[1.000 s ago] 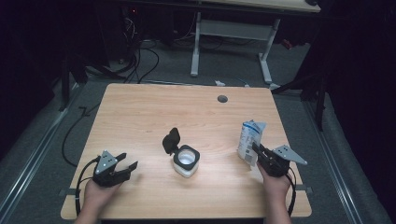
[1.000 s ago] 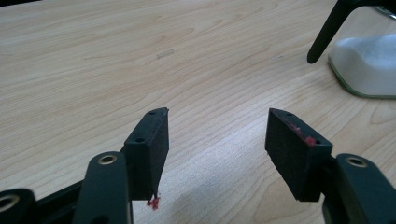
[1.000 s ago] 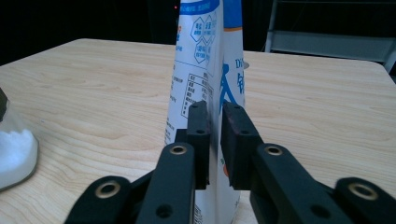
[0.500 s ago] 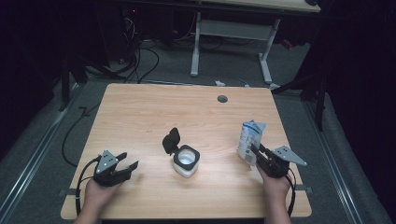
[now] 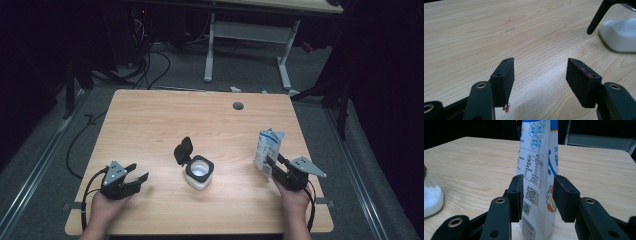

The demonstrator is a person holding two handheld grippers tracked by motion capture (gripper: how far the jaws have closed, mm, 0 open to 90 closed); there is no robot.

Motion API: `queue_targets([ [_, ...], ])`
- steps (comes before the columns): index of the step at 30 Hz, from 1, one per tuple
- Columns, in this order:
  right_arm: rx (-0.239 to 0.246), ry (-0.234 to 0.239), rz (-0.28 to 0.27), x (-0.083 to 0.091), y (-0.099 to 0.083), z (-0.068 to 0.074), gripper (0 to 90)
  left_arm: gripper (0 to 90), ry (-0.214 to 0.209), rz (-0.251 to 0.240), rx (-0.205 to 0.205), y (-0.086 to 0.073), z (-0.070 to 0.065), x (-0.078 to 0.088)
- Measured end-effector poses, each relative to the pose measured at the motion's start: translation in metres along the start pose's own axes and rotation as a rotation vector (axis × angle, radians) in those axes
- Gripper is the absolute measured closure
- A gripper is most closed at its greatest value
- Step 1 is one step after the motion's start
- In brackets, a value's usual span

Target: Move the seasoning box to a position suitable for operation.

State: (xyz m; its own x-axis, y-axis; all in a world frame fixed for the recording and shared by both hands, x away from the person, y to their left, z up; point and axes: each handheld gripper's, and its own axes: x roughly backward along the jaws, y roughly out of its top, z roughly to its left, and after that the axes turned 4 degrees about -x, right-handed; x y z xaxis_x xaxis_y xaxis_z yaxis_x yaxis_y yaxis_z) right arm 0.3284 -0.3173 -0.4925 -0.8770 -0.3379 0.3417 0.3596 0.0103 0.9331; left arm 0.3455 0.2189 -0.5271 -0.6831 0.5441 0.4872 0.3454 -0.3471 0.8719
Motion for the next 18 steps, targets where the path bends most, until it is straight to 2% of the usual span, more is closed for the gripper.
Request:
queue_targets([
  [6, 0.016, -0.008, 0.007, 0.0014, -0.0004, 0.0013, 55.8, 40.3, 0.001, 0.002, -0.002, 0.0, -0.0001, -0.0007],
  [18, -0.011, -0.003, -0.001, 0.0095, -0.0031, 0.0002, 48.6, 38.1, 0.021, 0.009, 0.006, 0.0029, 0.0015, -0.0051],
])
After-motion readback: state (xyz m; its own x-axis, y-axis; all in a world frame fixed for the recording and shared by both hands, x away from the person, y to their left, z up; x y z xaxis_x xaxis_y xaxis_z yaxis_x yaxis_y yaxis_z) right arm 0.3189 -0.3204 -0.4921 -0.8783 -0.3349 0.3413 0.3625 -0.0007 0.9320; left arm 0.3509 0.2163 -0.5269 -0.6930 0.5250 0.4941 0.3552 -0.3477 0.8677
